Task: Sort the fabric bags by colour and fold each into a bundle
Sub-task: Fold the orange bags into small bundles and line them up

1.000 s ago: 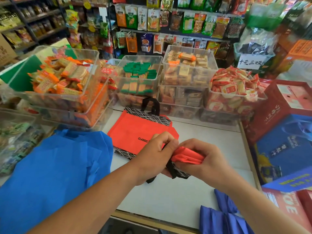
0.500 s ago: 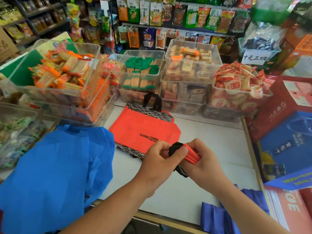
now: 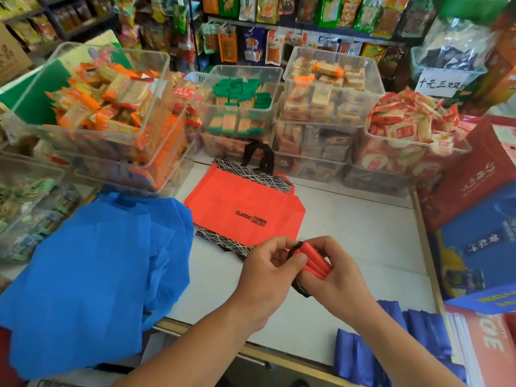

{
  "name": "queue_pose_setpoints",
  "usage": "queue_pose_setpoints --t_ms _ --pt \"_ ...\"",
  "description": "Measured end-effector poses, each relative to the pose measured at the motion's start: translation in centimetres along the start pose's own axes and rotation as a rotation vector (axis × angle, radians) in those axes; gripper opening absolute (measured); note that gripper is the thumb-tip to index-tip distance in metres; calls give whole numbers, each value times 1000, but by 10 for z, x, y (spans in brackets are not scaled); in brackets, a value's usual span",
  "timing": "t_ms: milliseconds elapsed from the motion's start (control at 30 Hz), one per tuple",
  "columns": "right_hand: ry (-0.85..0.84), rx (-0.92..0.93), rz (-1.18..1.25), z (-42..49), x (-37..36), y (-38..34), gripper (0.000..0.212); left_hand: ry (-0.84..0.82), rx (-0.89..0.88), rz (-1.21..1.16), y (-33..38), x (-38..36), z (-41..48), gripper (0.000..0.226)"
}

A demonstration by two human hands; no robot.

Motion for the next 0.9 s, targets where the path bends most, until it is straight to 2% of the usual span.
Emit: queue_pose_setpoints --t_ms 100,200,267,367,467,633,767,900 --pt "-48 88 -50 -5 2 -5 36 25 49 -69 -4 6 1 19" --pt "-39 154 -117 -4 5 -1 31 -89 143 -281 -6 -5 -1 19" --pt "-52 203 -144 -4 5 0 28 -160 202 -331 -8 -11 -3 25" --pt "-91 120 -12 -6 4 9 30 -188 251 -311 -10 -11 -4 29" --pt "-48 90 23 -6 5 13 30 -203 279 -325 -6 -12 -3 14" --pt "-51 64 -40 -7 9 20 16 -147 258 -152 -4 -6 2 5" --pt "-84 31 -72 -3 9 21 12 -9 156 34 1 1 6 8" --pt "-129 38 -96 2 8 15 11 63 89 108 5 2 10 13"
Point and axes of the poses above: each hand's wrist, its own z-axis towards the middle knuckle, its own x-axis out of the back of the hand, y = z × x, the point moved 7 cm from there along z, towards the middle knuckle, and after that the axes turned 15 degrees about z, right-handed, at the moved point
